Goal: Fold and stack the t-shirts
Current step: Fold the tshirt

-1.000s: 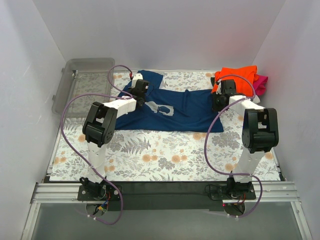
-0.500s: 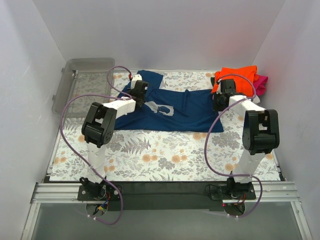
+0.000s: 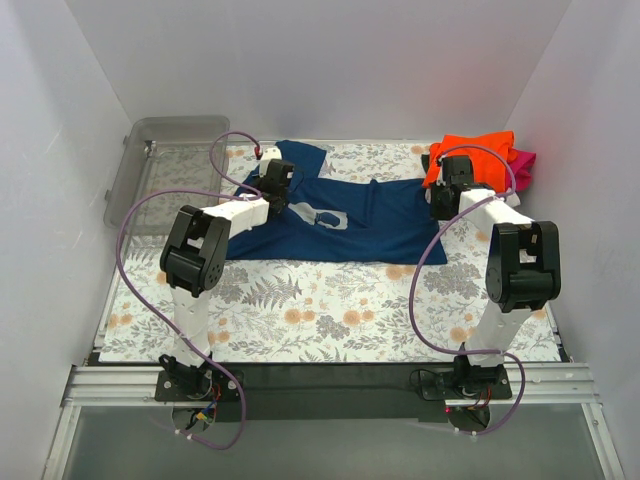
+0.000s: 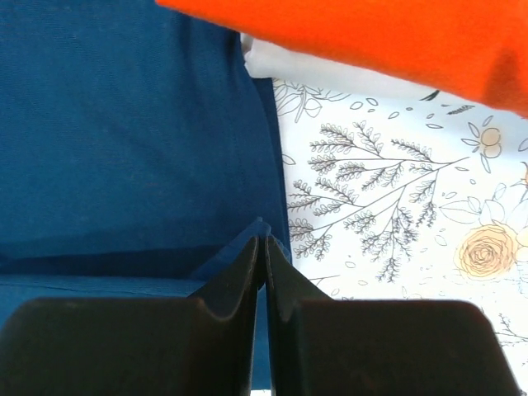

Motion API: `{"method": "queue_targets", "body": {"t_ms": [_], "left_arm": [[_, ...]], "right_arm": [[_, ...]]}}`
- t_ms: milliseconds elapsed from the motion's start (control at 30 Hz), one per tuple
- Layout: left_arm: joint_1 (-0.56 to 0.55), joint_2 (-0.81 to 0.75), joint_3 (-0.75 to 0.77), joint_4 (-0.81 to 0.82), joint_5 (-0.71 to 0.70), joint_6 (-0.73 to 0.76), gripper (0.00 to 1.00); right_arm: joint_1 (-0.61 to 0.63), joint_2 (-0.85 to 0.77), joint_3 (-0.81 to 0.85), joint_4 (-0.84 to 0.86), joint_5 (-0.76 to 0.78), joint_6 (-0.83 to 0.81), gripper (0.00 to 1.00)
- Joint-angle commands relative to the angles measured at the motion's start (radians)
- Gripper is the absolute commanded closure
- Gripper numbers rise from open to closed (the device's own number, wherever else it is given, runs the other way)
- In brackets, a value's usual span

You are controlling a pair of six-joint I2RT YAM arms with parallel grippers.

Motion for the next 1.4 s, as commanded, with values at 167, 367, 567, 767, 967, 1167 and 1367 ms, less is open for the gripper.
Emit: {"method": "queue_targets", "body": {"t_ms": [167, 367, 567, 767, 967, 1167, 1367], "left_arm": [[0.006, -0.086, 0.024, 0.034, -0.001, 0.011, 1.00], [0.004, -0.085, 0.053, 0.048, 0.007, 0.023, 1.00], [0.006, -0.042, 0.114, 0.051, 0.013, 0.048, 1.00], [0.006, 0.018, 0.172, 0.036, 0.030, 0.065, 1.00], [0.006, 0.029, 0.166, 0.016, 0.035, 0.051, 0.49], [0.004, -0.043, 0.130, 0.011, 0.021, 0.039, 0.10], [-0.017, -0.215, -0.065, 0.012, 0.016, -0.029, 0.09]], "right_arm": [[0.002, -0.017, 0.067, -0.008, 0.041, -0.008, 0.99], [0.002, -0.002, 0.081, -0.008, 0.032, -0.006, 0.99], [0.002, 0.021, 0.087, -0.008, 0.024, -0.006, 0.99], [0.005, 0.038, 0.090, -0.008, 0.015, -0.006, 0.99], [0.011, 0.050, 0.101, -0.008, 0.012, -0.002, 0.99], [0.014, 0.038, 0.106, -0.008, -0.019, 0.004, 0.73], [0.023, -0.048, 0.048, -0.008, -0.042, 0.017, 0.50]]}}
